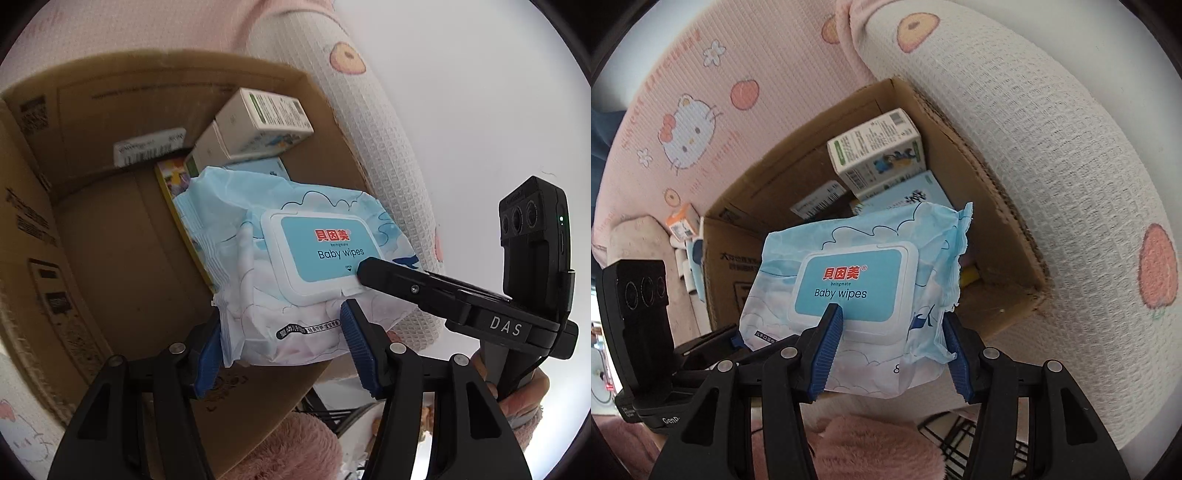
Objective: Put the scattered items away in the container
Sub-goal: 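Carry the baby-wipes pack with both grippers over the cardboard box, then lower the baby-wipes pack into the cardboard box beside the blue box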
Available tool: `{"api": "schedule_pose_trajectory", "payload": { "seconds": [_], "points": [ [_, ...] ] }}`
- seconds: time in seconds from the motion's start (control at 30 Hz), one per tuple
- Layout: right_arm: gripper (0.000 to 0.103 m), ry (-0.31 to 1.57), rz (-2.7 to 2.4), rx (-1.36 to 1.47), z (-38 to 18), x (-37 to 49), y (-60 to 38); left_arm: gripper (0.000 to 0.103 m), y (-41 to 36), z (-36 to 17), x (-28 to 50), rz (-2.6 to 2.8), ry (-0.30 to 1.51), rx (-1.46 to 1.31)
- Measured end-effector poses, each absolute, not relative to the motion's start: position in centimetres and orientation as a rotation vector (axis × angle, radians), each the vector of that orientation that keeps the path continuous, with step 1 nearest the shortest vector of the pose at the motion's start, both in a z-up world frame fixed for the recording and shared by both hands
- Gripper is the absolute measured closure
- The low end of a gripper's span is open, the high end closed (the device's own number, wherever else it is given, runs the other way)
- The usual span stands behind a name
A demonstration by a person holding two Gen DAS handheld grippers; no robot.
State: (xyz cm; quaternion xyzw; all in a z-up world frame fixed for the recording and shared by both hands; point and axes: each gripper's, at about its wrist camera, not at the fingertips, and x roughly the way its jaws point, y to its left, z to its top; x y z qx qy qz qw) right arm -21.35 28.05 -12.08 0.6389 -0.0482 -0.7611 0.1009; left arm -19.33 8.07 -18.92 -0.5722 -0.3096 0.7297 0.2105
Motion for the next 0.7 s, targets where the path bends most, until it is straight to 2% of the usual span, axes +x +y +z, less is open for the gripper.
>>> {"api": "schedule_pose_trajectory", "payload": {
  "seconds": [0.3, 0.43, 0.5, 0.53, 0.7],
  "points": [
    [0.052, -0.006, -2.169, 1.985, -13.8, -24.0, 28.3, 0.039, 9.1, -22.1, -21.0, 1.98, -0.969, -1.652],
    [0.052, 0.148, -2.141, 2.051, -15.5, -25.4, 27.5, 0.039, 9.6, -24.2, -21.4, 1.96, -1.01, -1.723],
    [0.053, 0.342, -2.165, 2.091, -16.5, -25.9, 27.1, 0.04, 10.2, -25.5, -21.8, 1.929, -1.003, -1.776],
    [0.059, 0.462, -2.163, 2.115, -17.4, -26.1, 26.8, 0.041, 10.6, -26.0, -21.9, 1.905, -1.0, -1.806],
    [0.06, 0.562, -2.158, 2.118, -18.4, -26.6, 25.8, 0.041, 11.0, -27.1, -23.1, 1.841, -1.015, -1.904]
  ]
}}
